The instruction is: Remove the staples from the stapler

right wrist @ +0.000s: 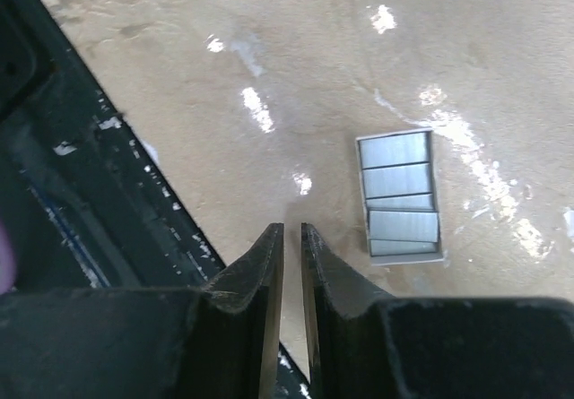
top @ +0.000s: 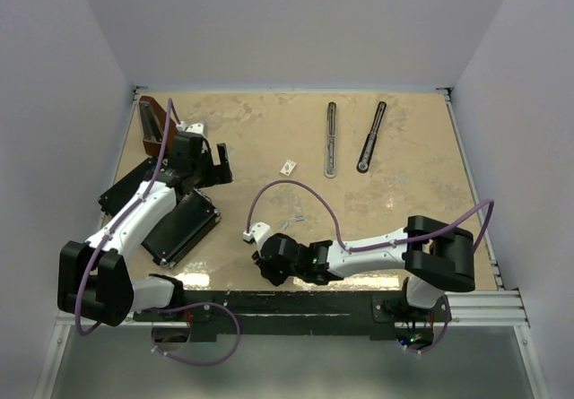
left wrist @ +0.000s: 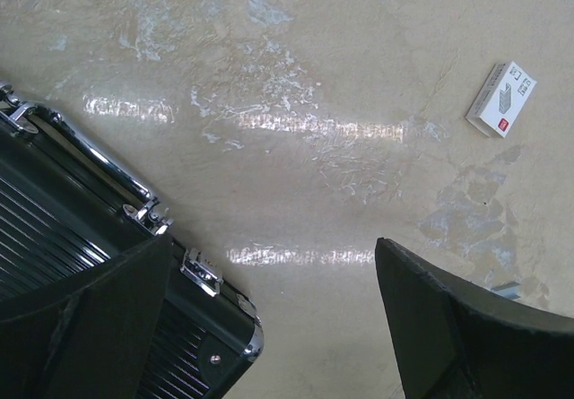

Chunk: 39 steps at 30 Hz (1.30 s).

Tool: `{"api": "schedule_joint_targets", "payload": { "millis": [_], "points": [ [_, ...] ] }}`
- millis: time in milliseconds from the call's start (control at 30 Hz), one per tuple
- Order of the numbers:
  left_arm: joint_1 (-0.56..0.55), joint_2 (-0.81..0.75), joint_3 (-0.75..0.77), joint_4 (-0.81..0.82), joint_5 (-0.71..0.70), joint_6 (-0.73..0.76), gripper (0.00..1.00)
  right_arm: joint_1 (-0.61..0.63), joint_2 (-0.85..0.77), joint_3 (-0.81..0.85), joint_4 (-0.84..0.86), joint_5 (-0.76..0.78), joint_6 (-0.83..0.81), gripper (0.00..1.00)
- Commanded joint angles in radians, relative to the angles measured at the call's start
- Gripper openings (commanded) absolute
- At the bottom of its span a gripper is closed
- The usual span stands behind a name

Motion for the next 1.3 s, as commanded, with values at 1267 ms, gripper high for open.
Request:
{"api": "schedule_joint_targets", "payload": {
  "millis": [1267],
  "points": [
    [0.003, -0.024, 0.045, 0.001, -0.008, 0.008, 1.00, -0.006, 0.097, 0.062, -0.127, 0.352, 0.088, 0.12]
  ]
}}
